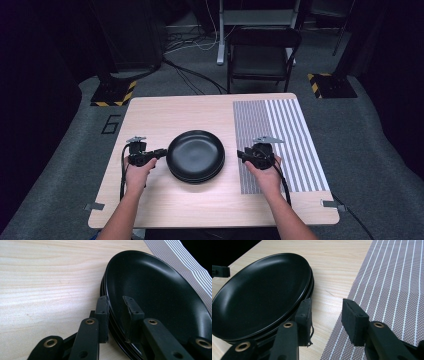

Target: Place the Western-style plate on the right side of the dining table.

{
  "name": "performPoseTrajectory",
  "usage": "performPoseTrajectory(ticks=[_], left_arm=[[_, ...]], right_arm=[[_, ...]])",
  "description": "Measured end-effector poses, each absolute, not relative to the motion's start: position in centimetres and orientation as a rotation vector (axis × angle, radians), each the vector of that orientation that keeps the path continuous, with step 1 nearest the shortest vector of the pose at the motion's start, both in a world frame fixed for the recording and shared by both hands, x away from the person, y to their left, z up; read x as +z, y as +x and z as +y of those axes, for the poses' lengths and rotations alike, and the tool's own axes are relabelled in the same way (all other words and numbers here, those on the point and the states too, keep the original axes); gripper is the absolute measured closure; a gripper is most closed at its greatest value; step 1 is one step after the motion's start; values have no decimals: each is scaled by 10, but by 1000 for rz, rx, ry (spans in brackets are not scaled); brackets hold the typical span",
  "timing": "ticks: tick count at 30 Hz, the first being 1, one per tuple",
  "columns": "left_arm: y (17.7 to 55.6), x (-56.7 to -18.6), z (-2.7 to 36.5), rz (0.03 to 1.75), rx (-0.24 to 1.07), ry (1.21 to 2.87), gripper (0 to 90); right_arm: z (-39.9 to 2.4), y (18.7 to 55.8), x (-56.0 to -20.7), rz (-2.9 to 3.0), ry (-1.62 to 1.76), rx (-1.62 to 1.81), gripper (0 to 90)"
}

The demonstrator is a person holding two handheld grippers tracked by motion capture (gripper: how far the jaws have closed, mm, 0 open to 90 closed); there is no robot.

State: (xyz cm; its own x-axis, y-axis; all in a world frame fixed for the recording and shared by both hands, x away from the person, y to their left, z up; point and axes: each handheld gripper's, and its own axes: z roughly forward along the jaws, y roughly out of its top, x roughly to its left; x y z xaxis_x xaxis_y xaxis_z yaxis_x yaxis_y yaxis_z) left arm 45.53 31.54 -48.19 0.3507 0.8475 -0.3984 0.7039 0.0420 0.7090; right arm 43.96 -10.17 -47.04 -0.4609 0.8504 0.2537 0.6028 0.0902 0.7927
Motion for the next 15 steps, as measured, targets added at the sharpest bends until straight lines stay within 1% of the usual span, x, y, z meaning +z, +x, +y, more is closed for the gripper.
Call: performPoseTrajectory(ticks=[3, 9, 12, 15], left_arm=[[456, -484, 314, 1398, 193, 1698, 771], [457, -488, 312, 1406, 173, 1690, 796], [457, -488, 312, 1411, 178, 1694, 811], [457, -489, 313, 1429, 152, 1670, 820]], right_arm=[[-99, 440, -472, 2103, 1434, 1293, 597], [-88, 440, -476, 2114, 1387, 1240, 649], [-84, 441, -478, 2121, 1399, 1261, 646], [-81, 443, -479, 2111, 1448, 1303, 644]])
